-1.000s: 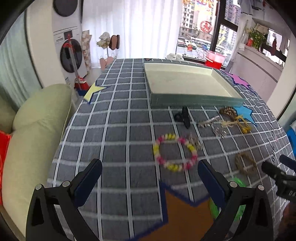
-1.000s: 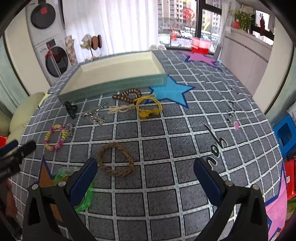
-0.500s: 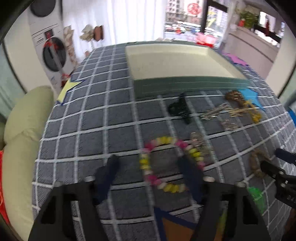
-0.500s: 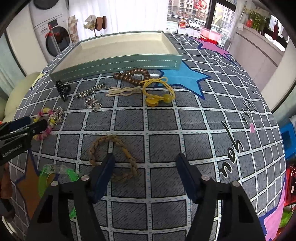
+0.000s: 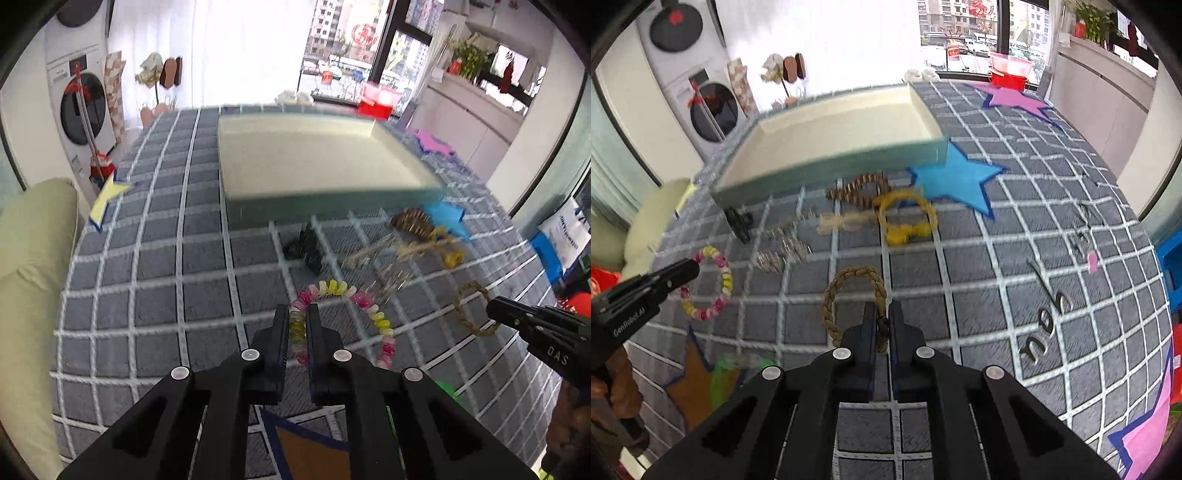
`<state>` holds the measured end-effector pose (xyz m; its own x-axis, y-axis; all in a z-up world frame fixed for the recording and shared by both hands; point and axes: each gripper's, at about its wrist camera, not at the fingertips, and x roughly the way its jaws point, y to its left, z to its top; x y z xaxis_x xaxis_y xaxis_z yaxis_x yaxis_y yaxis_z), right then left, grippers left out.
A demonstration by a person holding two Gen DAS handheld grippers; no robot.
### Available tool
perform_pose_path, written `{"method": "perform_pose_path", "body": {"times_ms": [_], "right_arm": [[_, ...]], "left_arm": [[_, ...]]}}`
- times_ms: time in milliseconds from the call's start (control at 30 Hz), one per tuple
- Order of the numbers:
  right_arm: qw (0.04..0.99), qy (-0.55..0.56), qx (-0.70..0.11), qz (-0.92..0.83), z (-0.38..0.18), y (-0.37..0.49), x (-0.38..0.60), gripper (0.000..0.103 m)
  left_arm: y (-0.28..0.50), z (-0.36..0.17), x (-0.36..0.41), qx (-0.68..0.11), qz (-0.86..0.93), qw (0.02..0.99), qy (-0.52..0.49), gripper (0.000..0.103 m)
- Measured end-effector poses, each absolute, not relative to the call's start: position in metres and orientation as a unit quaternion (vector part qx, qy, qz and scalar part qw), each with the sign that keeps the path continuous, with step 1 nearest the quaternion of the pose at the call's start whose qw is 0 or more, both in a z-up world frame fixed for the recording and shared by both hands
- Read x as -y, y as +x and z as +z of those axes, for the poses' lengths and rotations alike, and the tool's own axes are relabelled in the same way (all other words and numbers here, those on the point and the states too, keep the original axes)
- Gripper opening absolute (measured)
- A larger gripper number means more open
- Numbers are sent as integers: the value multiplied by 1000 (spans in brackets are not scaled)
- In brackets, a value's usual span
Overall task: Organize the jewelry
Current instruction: 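Grasp the pink-and-yellow beaded bracelet with the left tool while the right tool grasps the braided brown rope bracelet, then carry both bracelets into the white tray and open both tools to release them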
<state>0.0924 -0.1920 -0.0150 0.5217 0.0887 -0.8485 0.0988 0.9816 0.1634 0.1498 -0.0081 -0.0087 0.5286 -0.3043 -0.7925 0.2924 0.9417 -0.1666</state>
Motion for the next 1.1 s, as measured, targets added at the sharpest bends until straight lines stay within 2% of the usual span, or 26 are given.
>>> {"method": "perform_pose_path", "body": {"times_ms": [267,567,833,1100], "right_arm": [[881,112,-458,25,33,142,203,7],[889,101,-445,38,60,243,201,6],[872,120,-473,29,18,325,203,6],[855,125,-504,-2,-32,360,210,6]], "left_arm": [[183,48,14,-415,-190,890,-18,23],[275,77,35,-388,-167,906,-3,23],[354,31,50,-417,-135,899,16,23],[381,-24,65,-450,-118,884,42,23]]}}
